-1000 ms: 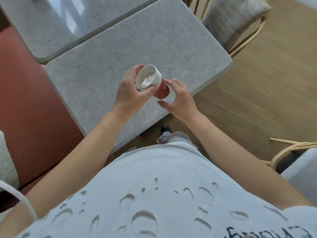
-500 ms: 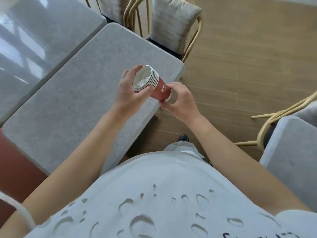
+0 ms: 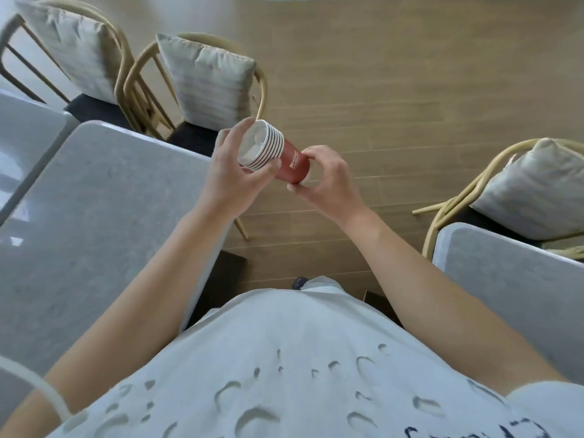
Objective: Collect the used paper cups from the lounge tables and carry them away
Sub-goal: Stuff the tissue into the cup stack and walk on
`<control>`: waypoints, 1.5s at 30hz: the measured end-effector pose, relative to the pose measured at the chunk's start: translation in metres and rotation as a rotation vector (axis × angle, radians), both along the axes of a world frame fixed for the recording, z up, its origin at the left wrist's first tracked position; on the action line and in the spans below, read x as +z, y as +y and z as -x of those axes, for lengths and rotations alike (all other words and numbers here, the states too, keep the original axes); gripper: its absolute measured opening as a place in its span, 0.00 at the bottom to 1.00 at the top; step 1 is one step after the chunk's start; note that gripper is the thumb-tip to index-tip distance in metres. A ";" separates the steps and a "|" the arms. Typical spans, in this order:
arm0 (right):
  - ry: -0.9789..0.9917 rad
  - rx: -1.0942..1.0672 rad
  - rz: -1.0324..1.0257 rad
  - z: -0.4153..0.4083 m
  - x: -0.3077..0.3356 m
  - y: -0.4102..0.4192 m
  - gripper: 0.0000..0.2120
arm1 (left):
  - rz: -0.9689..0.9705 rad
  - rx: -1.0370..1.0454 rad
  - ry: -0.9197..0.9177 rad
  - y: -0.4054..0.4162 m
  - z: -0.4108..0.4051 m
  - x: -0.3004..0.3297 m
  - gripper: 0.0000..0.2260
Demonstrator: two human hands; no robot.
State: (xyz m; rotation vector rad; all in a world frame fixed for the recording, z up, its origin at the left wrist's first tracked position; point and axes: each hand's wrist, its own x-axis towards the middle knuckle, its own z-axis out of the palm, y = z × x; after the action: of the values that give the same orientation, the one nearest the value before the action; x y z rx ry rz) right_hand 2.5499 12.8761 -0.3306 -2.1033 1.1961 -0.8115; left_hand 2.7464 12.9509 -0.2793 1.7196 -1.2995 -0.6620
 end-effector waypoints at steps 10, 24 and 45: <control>-0.067 -0.056 -0.032 0.033 -0.014 -0.059 0.27 | -0.074 -0.033 -0.086 -0.080 0.030 -0.002 0.33; -0.025 -0.175 -0.054 0.006 -0.016 -0.188 0.26 | -0.107 -0.196 0.005 -0.233 -0.011 -0.015 0.30; 0.132 -0.132 -0.087 -0.095 0.009 -0.370 0.29 | 0.053 -0.147 0.297 -0.415 -0.108 -0.020 0.32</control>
State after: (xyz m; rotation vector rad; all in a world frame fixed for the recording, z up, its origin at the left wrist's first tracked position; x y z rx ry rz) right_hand 2.6454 12.5066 -0.3211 -2.0508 1.4265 -0.6735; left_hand 2.8546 12.5362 -0.2992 1.4294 -1.2270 -0.9223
